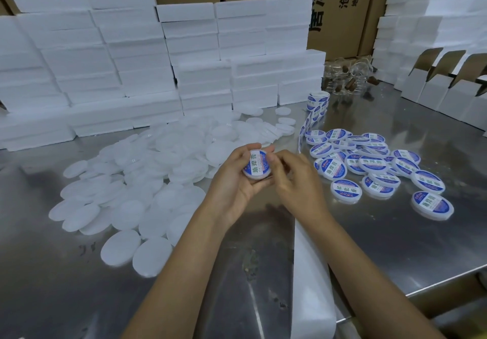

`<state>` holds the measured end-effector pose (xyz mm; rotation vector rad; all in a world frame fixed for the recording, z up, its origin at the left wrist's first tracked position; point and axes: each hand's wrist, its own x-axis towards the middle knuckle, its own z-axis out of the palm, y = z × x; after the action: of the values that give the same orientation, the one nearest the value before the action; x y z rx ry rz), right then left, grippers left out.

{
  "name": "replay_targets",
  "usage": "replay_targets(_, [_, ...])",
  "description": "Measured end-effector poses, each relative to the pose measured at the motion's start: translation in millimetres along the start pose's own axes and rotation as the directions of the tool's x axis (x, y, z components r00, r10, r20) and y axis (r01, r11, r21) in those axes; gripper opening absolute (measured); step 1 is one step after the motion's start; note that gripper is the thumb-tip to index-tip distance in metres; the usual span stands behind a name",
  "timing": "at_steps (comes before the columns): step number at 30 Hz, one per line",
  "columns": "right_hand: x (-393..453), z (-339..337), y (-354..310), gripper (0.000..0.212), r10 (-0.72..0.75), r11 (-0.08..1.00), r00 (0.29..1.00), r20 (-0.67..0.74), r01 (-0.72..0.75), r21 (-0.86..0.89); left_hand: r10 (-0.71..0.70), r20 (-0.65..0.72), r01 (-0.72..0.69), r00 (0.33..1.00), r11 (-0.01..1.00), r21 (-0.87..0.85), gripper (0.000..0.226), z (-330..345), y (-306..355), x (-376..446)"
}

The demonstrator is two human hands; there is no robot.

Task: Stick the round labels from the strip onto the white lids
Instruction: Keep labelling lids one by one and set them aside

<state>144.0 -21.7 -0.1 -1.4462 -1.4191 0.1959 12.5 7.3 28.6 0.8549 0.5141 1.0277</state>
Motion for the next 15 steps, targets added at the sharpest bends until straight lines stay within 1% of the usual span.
replay_targets(2, [-2.5,1.3,-3.5,0.041,0.010,0.998,1.000,0.020,-0.009,-0.061,0.006,0.002,-0.006,1.000,0.999,0.046,0.028,1.5,-1.4,0.1])
replay_targets(3, [-3.3,1.9,-4.1,0.043,0.005,0.996,1.000,0.021,-0.003,-0.086,0.009,0.003,-0.009,1.000,0.998,0.062,0.028,2.3,-1.7,0.0])
replay_targets(5, [-2.8,1.2,-2.9,0.035,-0.010,0.997,1.000,0.016,0.012,-0.080,0.018,0.003,-0.018,1.000,0.994,0.105,0.028,1.7,-2.0,0.7])
replay_targets(7, [-1.4,-0.9,-0.2,0.026,-0.025,0.999,1.000,0.007,0.026,-0.032,0.027,0.009,-0.028,1.000,0.986,0.165,0.026,-0.7,-1.1,1.3])
replay_targets(9, [0.6,-1.6,3.3,0.025,-0.038,0.999,0.999,-0.012,0.038,0.001,0.042,0.018,-0.045,0.999,0.969,0.241,0.025,-3.4,-0.2,1.0])
replay_targets(13, [1.7,-2.1,7.1,0.022,-0.043,0.998,0.999,-0.032,0.045,0.036,0.132,-0.001,-0.117,0.991,0.881,0.457,0.023,-6.4,1.6,-1.1])
replay_targets(15, [2.2,-2.2,7.4,0.022,-0.057,0.997,0.998,-0.035,0.059,0.051,0.179,-0.015,-0.145,0.984,0.839,0.525,0.025,-8.4,3.9,-1.7])
